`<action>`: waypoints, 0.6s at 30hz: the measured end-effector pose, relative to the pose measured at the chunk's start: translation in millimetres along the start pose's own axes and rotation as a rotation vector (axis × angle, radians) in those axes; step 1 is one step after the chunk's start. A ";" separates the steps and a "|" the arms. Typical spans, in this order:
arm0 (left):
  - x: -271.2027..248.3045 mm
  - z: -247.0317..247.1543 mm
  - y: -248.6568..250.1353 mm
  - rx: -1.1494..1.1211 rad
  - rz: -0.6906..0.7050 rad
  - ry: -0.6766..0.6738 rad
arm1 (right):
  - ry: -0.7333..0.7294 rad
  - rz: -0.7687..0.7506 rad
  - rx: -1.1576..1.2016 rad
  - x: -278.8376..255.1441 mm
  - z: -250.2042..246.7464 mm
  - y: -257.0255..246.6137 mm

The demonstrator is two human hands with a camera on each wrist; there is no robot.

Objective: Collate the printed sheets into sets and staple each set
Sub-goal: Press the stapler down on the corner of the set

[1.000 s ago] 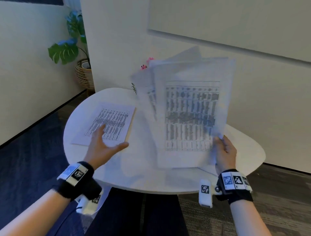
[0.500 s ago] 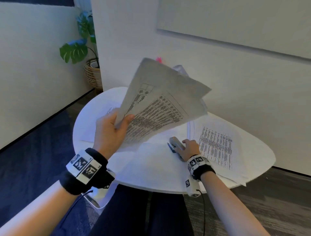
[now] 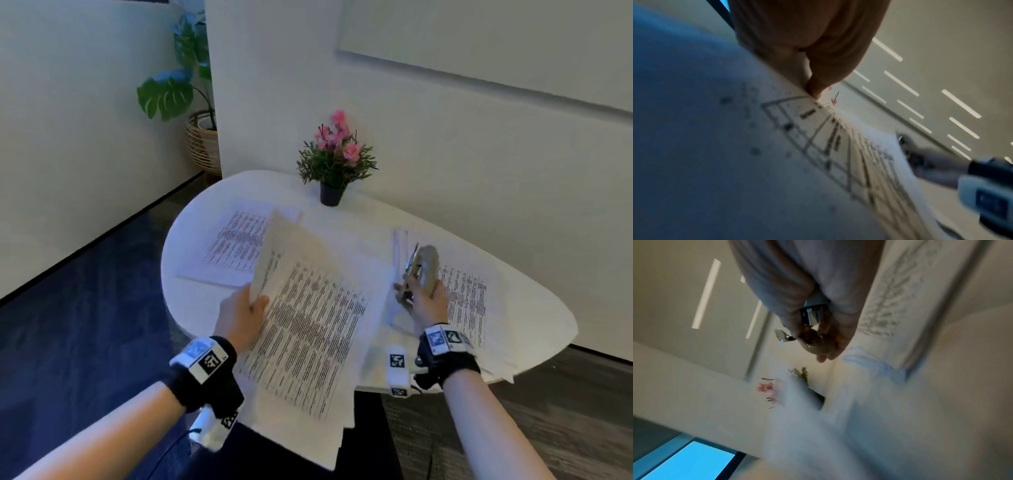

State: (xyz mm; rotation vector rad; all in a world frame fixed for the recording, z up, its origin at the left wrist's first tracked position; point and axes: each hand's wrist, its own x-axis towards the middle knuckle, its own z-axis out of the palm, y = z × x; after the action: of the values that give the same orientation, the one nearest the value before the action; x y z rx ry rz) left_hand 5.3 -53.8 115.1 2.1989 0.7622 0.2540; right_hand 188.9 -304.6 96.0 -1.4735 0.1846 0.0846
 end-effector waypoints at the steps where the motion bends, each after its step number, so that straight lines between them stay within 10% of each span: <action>1: -2.6 7.6 -9.6 0.018 -0.024 -0.058 | -0.007 -0.027 0.006 -4.8 -2.3 -7.6; 10: -38.9 18.4 -41.5 0.232 -0.204 -0.548 | -0.254 -0.073 -0.456 -45.5 0.7 4.0; 18: -22.1 29.9 -23.6 0.736 0.254 -0.368 | -0.416 -0.142 -1.106 -54.2 9.8 49.2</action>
State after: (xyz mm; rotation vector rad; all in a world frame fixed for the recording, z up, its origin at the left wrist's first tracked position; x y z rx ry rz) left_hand -10.6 -73.2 78.9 2.9195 0.3933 -0.3643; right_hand 128.0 -287.0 58.1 -2.5128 -0.3744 0.4228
